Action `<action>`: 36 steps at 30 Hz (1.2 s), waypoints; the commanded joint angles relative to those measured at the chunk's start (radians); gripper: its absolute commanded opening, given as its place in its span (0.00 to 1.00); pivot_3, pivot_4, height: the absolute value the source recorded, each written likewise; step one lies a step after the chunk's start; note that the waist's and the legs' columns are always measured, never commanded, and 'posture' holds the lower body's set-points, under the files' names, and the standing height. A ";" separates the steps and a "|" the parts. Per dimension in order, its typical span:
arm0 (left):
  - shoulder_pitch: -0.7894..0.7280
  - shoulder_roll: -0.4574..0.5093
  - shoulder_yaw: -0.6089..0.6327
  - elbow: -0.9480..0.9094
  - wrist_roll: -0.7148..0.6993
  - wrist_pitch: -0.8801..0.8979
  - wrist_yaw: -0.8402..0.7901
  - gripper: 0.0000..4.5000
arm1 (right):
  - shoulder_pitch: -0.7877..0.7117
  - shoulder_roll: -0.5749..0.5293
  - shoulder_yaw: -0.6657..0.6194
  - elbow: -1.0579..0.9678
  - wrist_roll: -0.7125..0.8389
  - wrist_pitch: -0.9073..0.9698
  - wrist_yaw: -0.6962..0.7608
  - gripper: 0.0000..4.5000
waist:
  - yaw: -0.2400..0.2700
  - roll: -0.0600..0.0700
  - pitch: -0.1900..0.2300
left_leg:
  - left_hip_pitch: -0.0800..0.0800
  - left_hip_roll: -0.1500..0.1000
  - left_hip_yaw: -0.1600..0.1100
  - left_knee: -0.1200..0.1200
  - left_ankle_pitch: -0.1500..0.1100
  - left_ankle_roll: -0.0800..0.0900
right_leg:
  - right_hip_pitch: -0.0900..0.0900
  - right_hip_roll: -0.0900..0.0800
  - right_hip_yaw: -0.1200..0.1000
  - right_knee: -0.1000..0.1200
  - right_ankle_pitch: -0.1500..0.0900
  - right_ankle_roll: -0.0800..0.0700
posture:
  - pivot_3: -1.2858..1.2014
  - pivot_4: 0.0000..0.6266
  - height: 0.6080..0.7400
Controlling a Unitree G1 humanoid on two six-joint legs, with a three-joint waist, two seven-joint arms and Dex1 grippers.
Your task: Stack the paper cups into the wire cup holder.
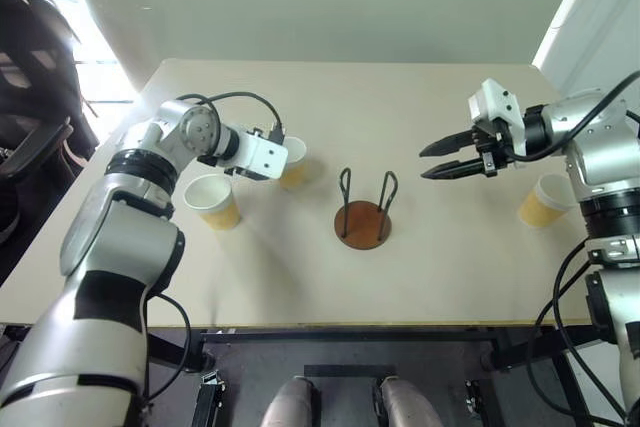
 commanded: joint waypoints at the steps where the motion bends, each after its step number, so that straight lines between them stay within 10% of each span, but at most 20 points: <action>1: -0.003 0.003 0.030 0.004 -0.025 -0.011 -0.016 0.23 | -0.010 -0.026 -0.034 -0.032 0.015 -0.003 -0.005 0.39 | 0.000 0.000 0.000 | 0.000 0.000 0.000 0.000 0.000 0.000 | 0.000 0.000 0.000 0.000 0.000 0.000 | 0.52 0.24 1.00; 4: -0.009 0.000 0.039 0.004 -0.037 -0.017 -0.030 0.01 | -0.009 -0.033 -0.034 -0.034 0.015 -0.002 -0.004 0.39 | 0.001 0.000 0.000 | 0.000 0.000 0.000 0.000 0.000 0.000 | 0.000 0.000 0.000 0.000 0.000 0.000 | 0.52 0.24 1.00; 36: -0.331 -0.129 0.228 -0.015 -0.352 0.168 -0.660 0.01 | 0.027 -0.205 0.035 -0.109 0.093 -0.042 0.064 0.39 | -0.001 -0.001 0.000 | -0.001 0.001 0.004 0.002 -0.002 0.004 | 0.002 -0.003 0.002 -0.001 -0.003 0.002 | 0.52 0.24 1.00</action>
